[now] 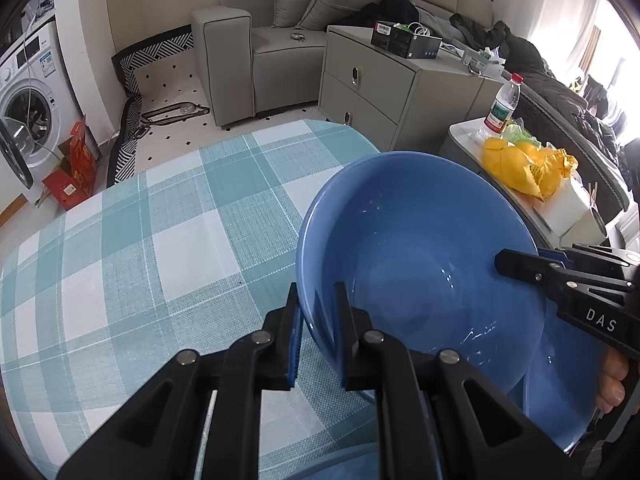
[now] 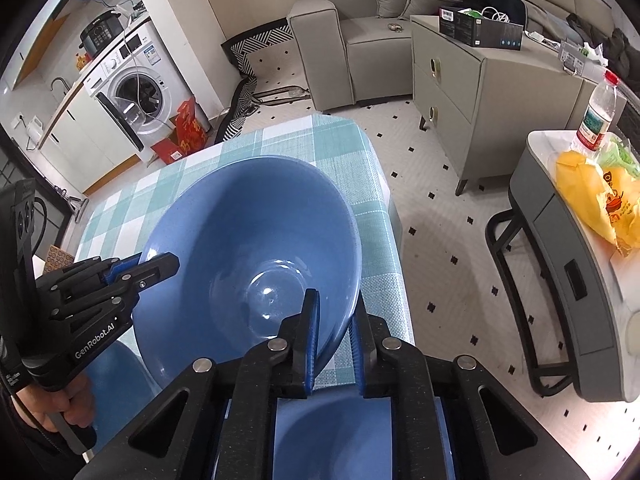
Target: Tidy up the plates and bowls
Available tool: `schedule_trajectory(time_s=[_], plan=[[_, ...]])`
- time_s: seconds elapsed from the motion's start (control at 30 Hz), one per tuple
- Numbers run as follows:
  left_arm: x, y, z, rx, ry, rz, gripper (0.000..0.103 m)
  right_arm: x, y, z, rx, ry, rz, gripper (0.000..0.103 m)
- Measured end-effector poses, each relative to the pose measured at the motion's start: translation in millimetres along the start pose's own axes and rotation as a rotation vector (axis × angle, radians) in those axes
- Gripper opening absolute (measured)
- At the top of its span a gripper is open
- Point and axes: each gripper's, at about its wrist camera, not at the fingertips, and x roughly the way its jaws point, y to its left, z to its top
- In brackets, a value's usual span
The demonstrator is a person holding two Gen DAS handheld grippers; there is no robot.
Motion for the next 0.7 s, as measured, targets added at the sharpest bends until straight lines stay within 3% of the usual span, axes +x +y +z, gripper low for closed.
schedule_trajectory(time_s=[0.7], plan=[[-66, -7, 3, 0.021, -0.11, -0.001, 0.011, -66, 20, -4, -0.042, -0.103, -0.008, 0.014]])
